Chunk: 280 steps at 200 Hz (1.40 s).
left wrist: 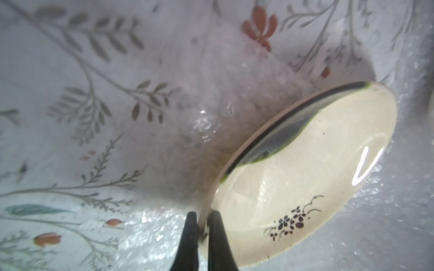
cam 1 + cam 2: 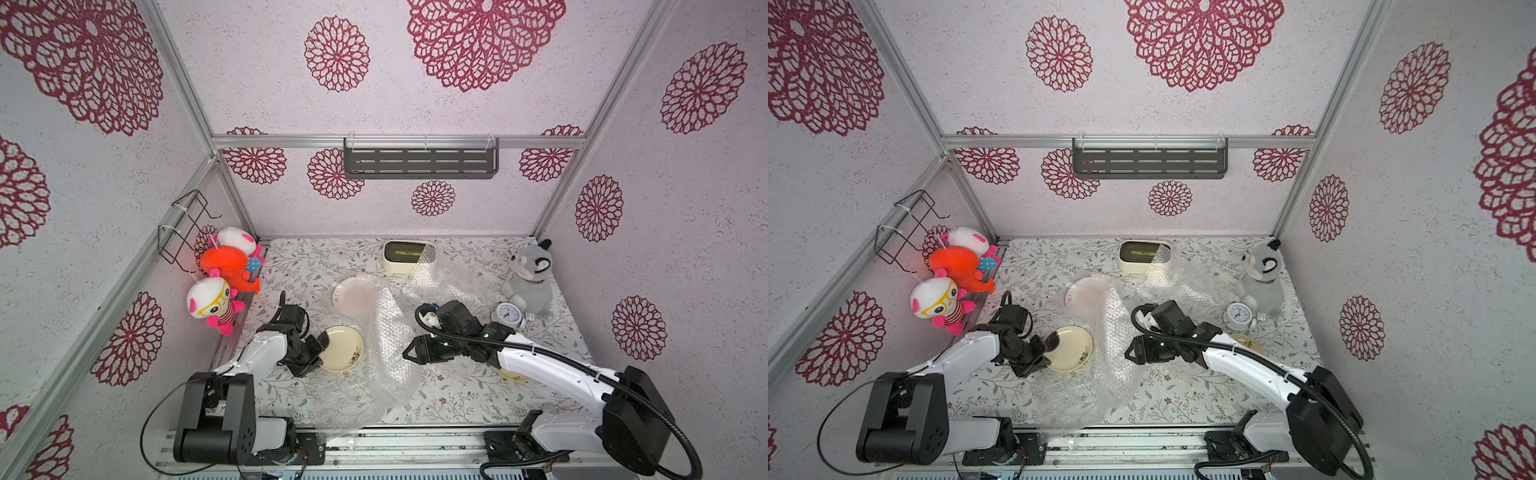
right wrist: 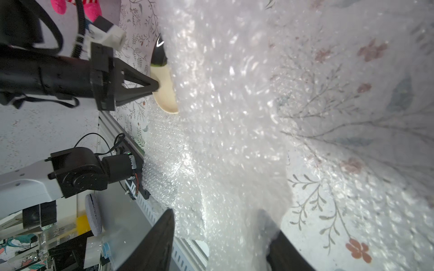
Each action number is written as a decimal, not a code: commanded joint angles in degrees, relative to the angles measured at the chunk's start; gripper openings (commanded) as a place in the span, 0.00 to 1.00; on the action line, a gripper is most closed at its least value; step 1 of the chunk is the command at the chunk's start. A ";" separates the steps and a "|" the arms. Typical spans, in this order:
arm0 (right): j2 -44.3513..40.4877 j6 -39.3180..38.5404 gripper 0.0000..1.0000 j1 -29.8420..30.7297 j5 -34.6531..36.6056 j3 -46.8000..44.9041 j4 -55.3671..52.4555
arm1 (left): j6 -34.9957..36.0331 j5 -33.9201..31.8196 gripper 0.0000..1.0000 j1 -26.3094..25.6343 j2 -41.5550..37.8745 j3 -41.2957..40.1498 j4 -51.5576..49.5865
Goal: Unpack dinner plates from bubble wrap
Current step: Pick up the plate from the bubble wrap.
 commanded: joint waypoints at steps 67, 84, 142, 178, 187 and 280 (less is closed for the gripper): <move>3.24 -0.15 0.41 0.32 -2.46 0.55 1.61 | 9.43 -12.16 0.00 5.90 9.92 10.97 -7.22; 3.44 -0.78 0.51 1.36 -3.59 1.34 1.40 | 10.99 -13.94 0.00 6.73 9.92 12.74 -8.87; 0.84 -5.79 0.63 -0.76 2.22 5.33 -8.46 | 14.36 -17.66 0.00 8.77 9.21 17.77 -11.71; 4.72 -6.39 0.63 -0.79 3.13 12.22 -9.90 | 15.22 -17.31 0.00 10.52 10.06 20.04 -12.14; 6.06 -5.76 0.63 -0.79 2.44 13.53 -8.47 | 15.43 -17.15 0.00 10.88 10.09 20.46 -12.23; 32.31 -0.77 0.52 6.21 -13.25 34.08 3.11 | 16.22 -15.07 0.00 12.30 10.05 21.91 -12.10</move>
